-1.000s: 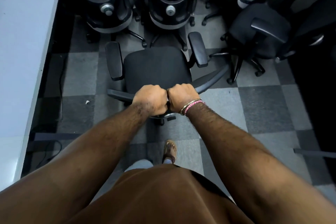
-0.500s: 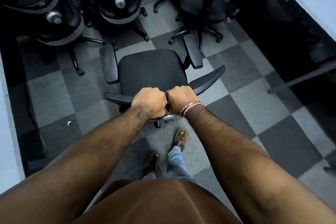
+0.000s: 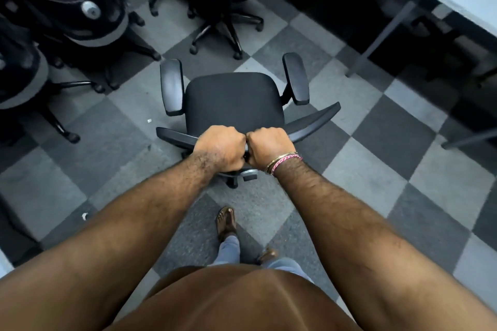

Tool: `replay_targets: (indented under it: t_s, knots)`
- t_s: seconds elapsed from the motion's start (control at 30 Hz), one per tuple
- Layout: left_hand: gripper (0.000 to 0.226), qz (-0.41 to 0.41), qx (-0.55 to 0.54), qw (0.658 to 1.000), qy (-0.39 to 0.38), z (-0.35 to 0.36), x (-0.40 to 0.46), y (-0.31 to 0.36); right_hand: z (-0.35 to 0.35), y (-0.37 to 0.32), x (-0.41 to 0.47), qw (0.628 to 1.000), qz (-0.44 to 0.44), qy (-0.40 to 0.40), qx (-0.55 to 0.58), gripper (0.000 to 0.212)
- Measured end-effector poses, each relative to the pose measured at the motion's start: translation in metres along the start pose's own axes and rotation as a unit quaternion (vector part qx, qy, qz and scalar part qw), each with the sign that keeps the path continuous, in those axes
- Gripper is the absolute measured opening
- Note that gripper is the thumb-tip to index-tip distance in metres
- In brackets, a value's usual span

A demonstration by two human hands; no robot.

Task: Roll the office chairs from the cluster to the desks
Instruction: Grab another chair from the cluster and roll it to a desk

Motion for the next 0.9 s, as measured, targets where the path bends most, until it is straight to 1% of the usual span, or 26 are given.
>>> replay_targets:
  t_s: [0.23,0.37,0.5,0.7,0.83,0.9]
  knots:
    - [0.022,0.092,0.023,0.995,0.021,-0.004,-0.007,0.085,0.003,0.028,-0.097,0.996,0.084,0.001,-0.005,0.018]
    - [0.024,0.126,0.025,0.992,0.020,-0.006,-0.020,0.136,0.005,0.037,-0.155,0.992,0.125,-0.001,-0.005,0.017]
    - [0.023,0.182,0.031,0.983,0.021,-0.009,-0.034,0.189,0.006,0.042,-0.219,0.983,0.182,0.002,-0.003,0.016]
    - [0.027,0.275,0.052,0.959,0.046,-0.007,-0.051,0.255,0.006,0.042,-0.301,0.966,0.259,0.003,-0.003,0.014]
    - [0.031,0.334,0.056,0.940,0.044,-0.006,-0.051,0.288,0.008,0.043,-0.339,0.948,0.318,0.005,-0.003,0.013]
    - [0.034,0.372,0.054,0.926,0.047,-0.007,-0.047,0.305,0.008,0.044,-0.355,0.933,0.359,0.005,0.007,0.014]
Point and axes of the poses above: each hand's wrist, its own x-axis towards the middle knuckle, its own z-axis out of the palm, y = z × x, the point moved 1 cm from there along x, towards the middle knuckle, and after that the axes turned 10 degrees about y, right-handed, at the moved point
